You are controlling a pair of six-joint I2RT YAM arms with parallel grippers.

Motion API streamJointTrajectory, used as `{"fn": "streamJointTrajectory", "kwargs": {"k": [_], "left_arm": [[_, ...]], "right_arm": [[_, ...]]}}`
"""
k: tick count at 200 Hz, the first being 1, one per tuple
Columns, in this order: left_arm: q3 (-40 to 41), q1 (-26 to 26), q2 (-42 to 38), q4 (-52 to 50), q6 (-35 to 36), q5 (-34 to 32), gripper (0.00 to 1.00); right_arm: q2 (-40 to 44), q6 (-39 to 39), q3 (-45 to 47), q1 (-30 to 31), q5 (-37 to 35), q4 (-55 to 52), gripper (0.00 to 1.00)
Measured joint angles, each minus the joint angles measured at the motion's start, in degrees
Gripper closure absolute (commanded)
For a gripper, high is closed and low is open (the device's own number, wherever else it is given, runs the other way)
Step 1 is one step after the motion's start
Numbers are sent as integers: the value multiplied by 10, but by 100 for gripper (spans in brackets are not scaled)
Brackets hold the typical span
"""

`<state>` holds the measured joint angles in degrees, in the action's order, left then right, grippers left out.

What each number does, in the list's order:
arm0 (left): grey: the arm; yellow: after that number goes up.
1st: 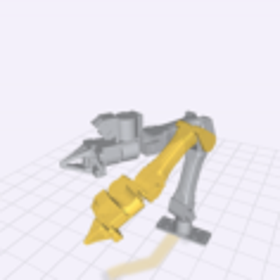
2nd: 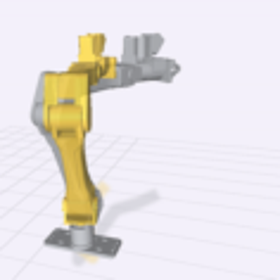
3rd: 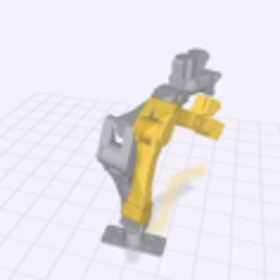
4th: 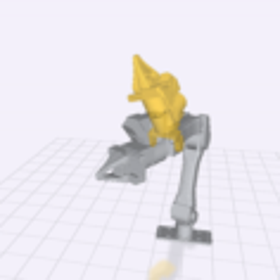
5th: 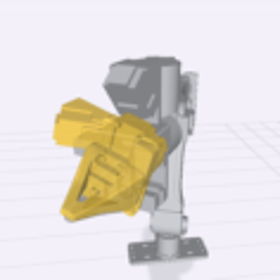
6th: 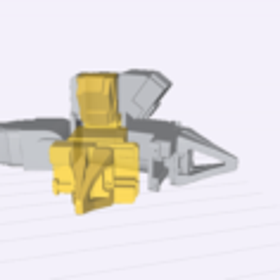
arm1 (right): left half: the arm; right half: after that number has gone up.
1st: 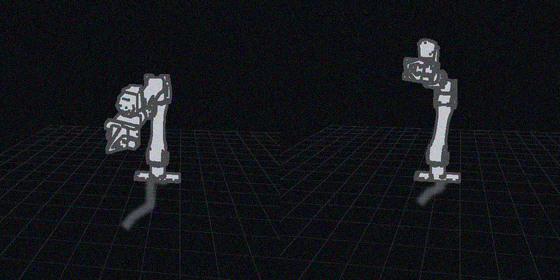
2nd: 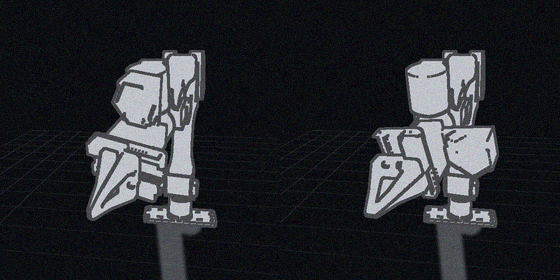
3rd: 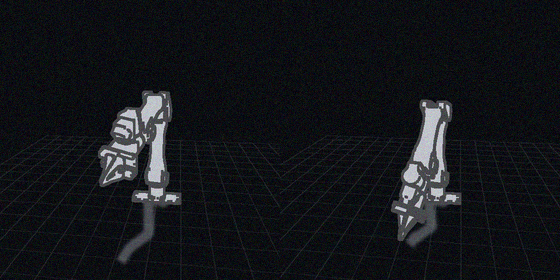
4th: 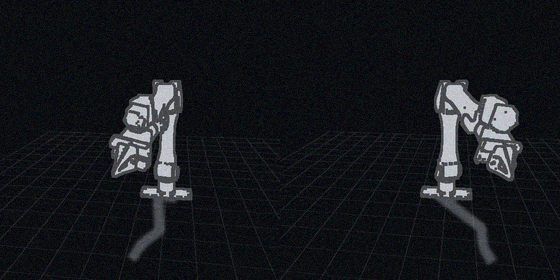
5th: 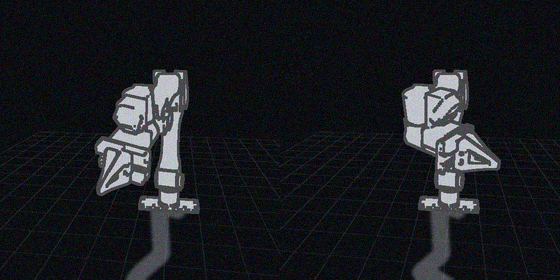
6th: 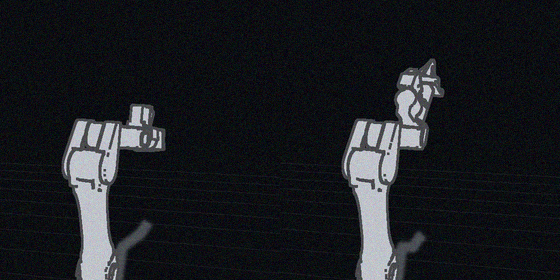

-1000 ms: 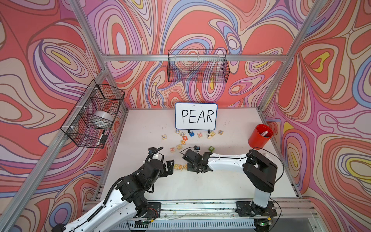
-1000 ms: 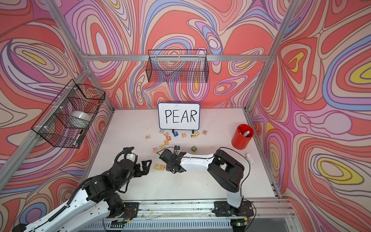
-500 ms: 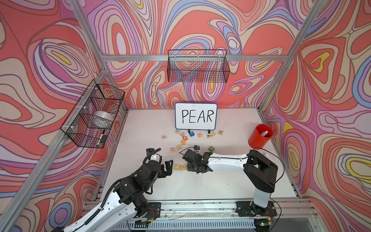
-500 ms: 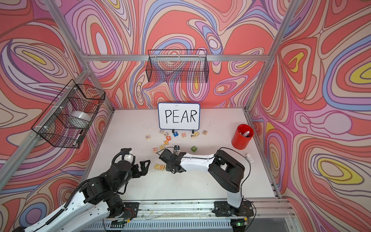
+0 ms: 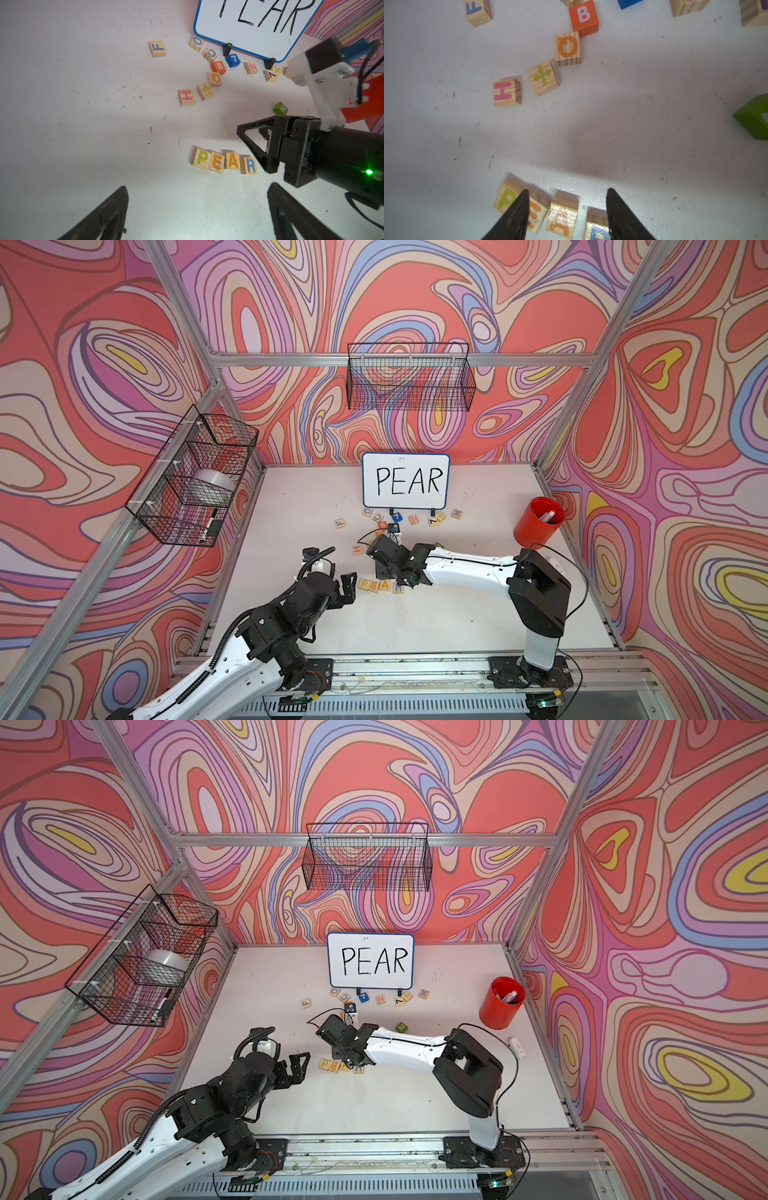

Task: Spell the uppercase word “pear” with letter blocks
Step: Adjust the letter block at the center of the board.

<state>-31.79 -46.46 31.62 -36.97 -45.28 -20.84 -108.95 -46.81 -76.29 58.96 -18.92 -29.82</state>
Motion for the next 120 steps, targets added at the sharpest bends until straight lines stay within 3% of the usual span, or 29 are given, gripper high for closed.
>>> {"fn": "streamJointTrajectory", "kwargs": {"k": [120], "left_arm": [[0,0,-1,-10,-16,-4,0]], "right_arm": [[-61,70,-19,-4,-9,-39,40]]}}
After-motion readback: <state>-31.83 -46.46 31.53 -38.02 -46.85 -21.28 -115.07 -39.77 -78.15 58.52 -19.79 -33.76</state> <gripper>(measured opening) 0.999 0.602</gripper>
